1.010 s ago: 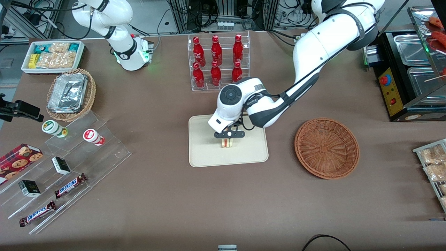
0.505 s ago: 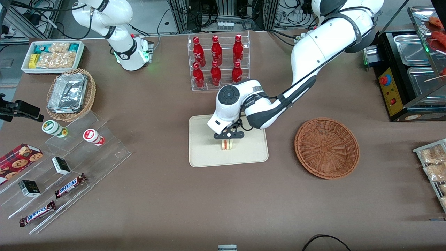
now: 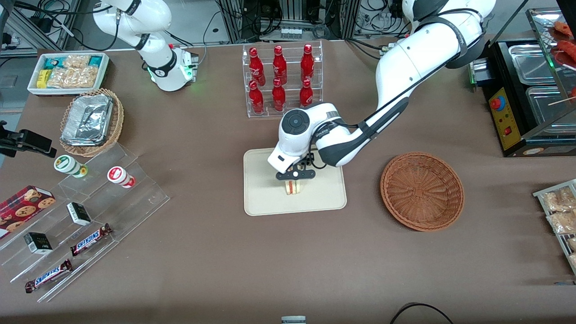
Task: Place sandwich from basket to tray
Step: 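Lower the sandwich onto the tray and open the left gripper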
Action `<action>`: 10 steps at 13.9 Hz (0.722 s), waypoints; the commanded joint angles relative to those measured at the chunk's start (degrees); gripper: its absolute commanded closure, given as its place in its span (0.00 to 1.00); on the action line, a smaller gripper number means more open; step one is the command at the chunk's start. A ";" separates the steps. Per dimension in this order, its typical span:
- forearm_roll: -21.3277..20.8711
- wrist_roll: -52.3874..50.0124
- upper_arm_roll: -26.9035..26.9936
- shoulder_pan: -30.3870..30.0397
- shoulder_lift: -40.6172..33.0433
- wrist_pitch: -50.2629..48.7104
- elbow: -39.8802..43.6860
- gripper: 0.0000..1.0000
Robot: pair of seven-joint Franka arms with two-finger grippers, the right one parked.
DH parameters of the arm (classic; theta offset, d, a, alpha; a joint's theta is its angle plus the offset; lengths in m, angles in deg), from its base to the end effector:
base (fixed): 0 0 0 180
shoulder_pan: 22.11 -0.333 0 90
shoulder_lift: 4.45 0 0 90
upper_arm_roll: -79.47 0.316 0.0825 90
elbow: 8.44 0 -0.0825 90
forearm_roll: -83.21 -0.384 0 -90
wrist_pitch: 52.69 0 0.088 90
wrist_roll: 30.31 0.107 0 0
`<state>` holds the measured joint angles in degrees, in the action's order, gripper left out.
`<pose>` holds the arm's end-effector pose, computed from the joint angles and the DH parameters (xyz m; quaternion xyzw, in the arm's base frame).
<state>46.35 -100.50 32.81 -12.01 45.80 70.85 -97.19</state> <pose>0.4817 -0.5104 0.2452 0.9987 0.0365 -0.0181 0.0315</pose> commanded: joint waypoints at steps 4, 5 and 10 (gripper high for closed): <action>1.78 -1.62 -2.81 -1.82 -8.40 -6.63 1.22 0.00; 3.44 -1.62 -4.21 -3.23 -11.46 -8.48 1.13 0.00; 13.56 -0.21 -4.67 -10.61 -26.85 -19.38 0.95 0.00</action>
<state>57.18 -101.03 28.05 -19.42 25.52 54.49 -93.97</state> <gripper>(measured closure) 0.000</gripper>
